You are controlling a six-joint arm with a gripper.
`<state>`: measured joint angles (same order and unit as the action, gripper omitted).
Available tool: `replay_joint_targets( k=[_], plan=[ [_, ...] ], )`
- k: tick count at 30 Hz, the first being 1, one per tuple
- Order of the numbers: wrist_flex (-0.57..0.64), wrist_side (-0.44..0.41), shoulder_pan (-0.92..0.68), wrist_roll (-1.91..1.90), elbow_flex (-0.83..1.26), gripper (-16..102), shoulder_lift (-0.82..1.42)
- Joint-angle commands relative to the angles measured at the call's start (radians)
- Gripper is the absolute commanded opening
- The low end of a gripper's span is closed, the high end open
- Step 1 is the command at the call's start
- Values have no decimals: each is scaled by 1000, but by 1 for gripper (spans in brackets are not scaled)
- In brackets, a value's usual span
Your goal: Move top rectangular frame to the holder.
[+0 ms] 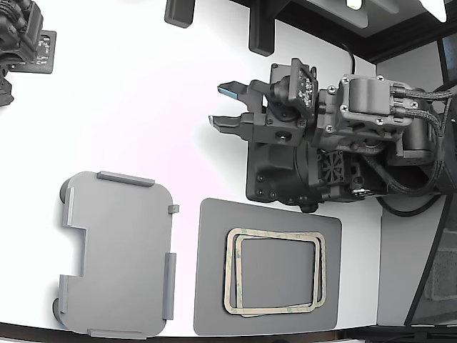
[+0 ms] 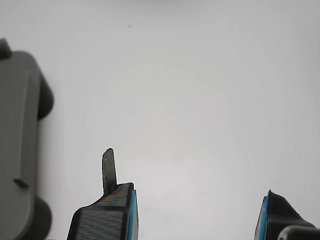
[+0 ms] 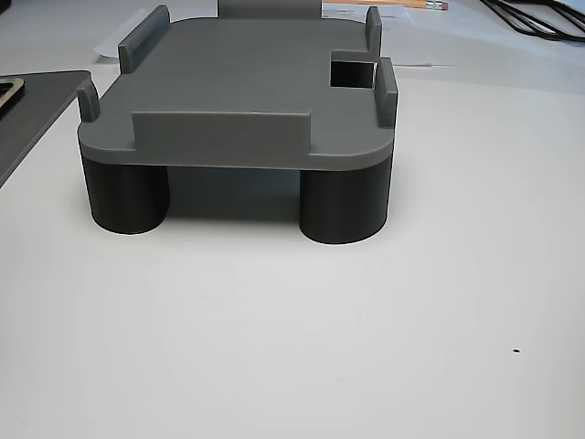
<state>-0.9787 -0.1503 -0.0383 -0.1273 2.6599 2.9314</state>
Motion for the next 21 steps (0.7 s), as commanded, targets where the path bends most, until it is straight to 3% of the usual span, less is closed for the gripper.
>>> replay_joint_targets(
  k=[1,21],
  plan=[
    [6,5,17,5,-23,100,23],
    [-2,-3,17,0,-25,100,23]
  ],
)
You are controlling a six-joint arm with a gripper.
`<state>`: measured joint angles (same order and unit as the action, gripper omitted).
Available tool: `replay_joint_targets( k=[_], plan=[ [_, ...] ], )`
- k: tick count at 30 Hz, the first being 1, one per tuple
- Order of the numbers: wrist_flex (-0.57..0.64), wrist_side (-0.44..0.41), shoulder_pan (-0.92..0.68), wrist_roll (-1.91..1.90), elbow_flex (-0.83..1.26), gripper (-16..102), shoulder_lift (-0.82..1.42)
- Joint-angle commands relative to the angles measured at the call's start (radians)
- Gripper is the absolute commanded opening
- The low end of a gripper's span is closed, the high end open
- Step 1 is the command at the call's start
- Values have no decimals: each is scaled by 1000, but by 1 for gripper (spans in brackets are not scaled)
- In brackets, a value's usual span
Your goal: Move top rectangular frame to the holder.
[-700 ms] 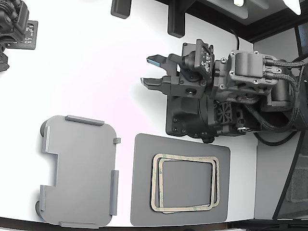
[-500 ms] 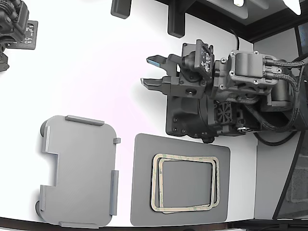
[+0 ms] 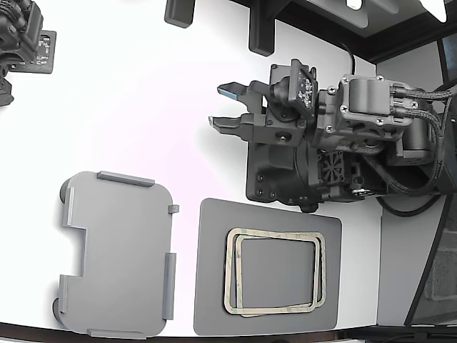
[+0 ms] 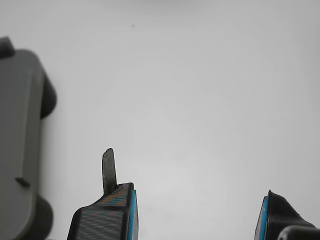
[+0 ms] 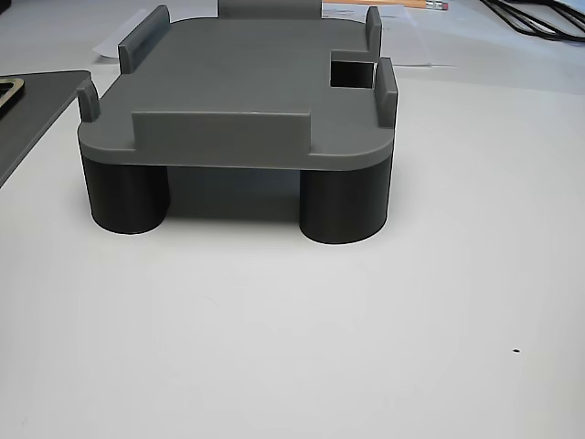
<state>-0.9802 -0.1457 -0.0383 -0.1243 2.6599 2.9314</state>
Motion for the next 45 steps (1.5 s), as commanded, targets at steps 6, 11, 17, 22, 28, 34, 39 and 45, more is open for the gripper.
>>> replay_joint_targets(
  k=[6,11,17,22,28,34,39,45],
  plan=[
    [20,-9,15,6,-130,100,-67],
    [31,-2,-12,0,-279,100,-202],
    [-121,-123,-284,-152,-512,100,-396],
    [-267,-94,-479,-322,-595,100,-506],
    [-489,-58,-710,-565,-709,100,-650],
    [-592,-18,-907,-781,-730,100,-741],
    [-634,6,-1040,-946,-713,100,-792],
    [-569,52,-1098,-1074,-621,100,-792]
  ],
)
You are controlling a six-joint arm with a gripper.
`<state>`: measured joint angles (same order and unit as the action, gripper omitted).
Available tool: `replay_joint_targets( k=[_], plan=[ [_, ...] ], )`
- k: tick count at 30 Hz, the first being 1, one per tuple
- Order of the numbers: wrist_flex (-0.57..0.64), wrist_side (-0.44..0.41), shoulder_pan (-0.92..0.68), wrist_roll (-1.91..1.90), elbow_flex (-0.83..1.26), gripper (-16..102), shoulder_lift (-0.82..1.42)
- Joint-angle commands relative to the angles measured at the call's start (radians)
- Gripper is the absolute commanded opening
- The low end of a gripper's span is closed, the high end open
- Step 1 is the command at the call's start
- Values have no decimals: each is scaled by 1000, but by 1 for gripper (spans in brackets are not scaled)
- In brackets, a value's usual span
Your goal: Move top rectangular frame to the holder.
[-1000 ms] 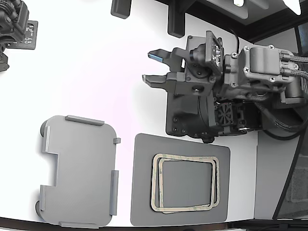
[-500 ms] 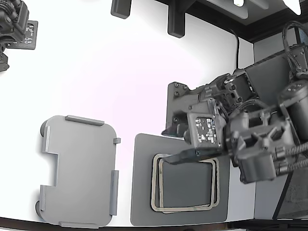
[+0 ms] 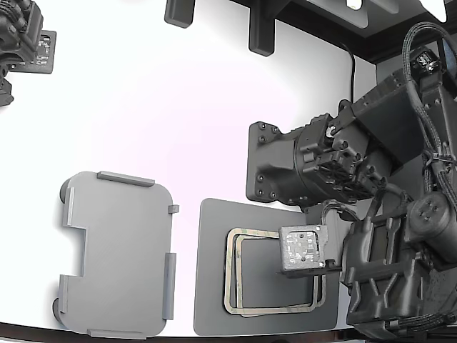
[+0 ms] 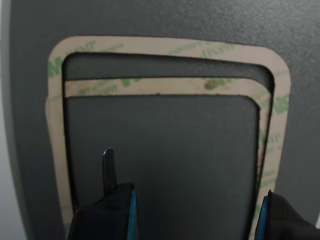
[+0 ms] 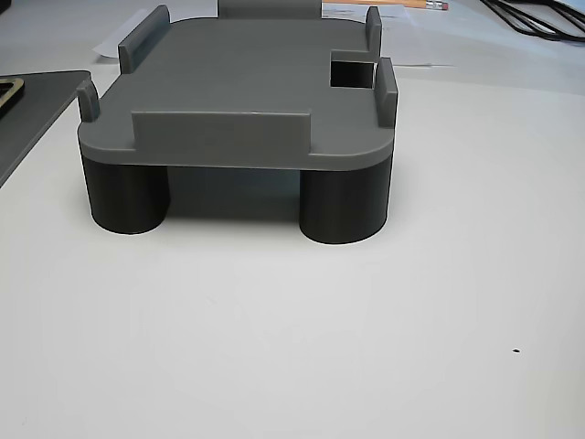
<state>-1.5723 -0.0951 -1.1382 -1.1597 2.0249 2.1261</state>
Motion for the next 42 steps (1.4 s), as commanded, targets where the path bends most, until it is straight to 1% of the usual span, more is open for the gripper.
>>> replay_joint_targets(
  k=[1,3,8,13,20,23,27,38,42],
  plan=[
    [44,0,-8,-60,40,100,14],
    [72,-29,-35,-109,74,100,11],
    [100,-44,-43,-152,121,100,0],
    [103,-46,-38,-193,161,98,5],
    [161,-32,2,-184,238,99,25],
    [184,-35,9,-160,261,96,25],
    [196,-64,11,-109,290,93,18],
    [207,-91,11,-2,330,88,23],
    [225,-91,14,15,353,80,32]
  ],
)
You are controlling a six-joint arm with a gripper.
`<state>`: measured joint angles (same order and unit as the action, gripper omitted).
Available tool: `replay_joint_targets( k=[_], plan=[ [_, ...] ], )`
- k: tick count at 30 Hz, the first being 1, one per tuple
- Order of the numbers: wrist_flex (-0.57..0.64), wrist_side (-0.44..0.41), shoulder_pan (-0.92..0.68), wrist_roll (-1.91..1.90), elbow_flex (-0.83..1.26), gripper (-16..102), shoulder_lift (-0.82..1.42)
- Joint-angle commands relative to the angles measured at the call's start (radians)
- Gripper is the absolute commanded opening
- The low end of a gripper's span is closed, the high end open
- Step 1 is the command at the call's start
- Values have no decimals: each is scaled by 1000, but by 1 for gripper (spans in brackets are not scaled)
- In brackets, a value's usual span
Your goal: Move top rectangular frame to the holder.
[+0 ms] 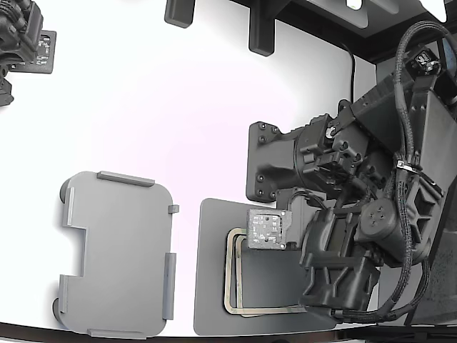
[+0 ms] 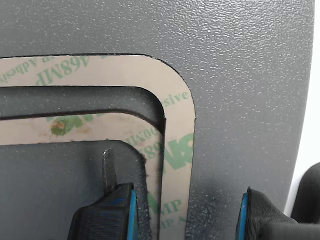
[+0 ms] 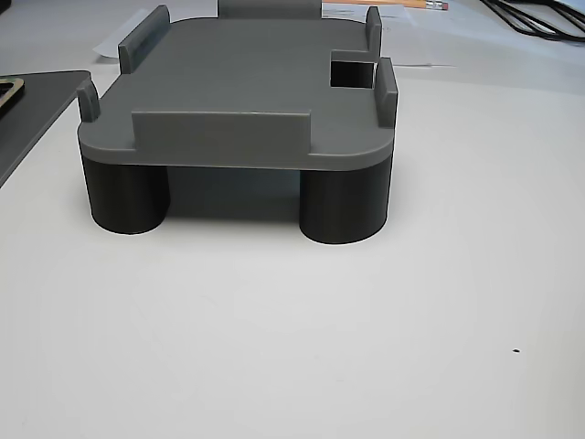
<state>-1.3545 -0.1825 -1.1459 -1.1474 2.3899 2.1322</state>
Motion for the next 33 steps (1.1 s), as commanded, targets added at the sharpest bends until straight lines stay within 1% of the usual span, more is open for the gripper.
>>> replay_joint_targets(
  k=[1,4,13,21,28,30,33],
  plan=[
    [12,-3,21,3,-9,78,26],
    [23,-3,26,5,-6,75,25],
    [29,0,43,9,21,70,49],
    [43,14,52,25,40,60,55],
    [51,21,52,38,54,55,54],
    [52,21,52,41,58,51,60],
    [52,23,55,44,58,42,63]
  ],
)
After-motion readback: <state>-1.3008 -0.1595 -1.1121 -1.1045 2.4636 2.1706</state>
